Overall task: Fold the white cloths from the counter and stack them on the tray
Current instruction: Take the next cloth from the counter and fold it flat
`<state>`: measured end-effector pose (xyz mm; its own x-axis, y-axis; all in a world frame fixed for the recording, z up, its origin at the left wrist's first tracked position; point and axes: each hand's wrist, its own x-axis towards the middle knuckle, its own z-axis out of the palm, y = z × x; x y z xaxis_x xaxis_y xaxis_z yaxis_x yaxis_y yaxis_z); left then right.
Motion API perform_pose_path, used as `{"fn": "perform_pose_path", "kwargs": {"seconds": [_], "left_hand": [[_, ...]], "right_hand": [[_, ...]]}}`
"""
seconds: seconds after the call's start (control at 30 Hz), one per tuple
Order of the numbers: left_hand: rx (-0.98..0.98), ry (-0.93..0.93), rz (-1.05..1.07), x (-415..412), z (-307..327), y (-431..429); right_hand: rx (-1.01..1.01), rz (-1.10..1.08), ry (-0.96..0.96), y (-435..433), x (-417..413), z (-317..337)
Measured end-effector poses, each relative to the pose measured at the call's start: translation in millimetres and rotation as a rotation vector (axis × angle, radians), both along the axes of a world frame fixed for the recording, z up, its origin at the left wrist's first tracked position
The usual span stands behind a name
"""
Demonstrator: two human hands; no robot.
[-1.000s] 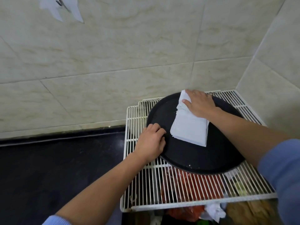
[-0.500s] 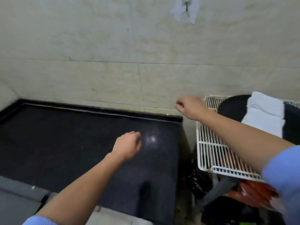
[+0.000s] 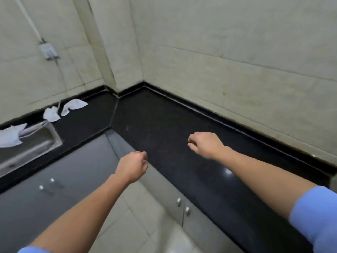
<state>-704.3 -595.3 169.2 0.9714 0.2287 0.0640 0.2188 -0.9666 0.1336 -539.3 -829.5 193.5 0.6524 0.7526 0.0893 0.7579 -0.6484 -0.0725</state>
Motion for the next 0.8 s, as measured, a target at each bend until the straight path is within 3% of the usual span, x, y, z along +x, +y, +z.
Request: {"fn": "perform_pose_path", "kwargs": {"seconds": [0.4,0.8], "left_hand": [[-0.019,0.133,0.366,-20.4,-19.9,193.2],[-0.108,0.131,0.661,-28.0,-27.6,358.3]], "right_hand": [[-0.023,0.331,0.059,261.6,55.2,-35.2],[-0.103,0.628,0.101,510.9,82.1,-45.7]]}}
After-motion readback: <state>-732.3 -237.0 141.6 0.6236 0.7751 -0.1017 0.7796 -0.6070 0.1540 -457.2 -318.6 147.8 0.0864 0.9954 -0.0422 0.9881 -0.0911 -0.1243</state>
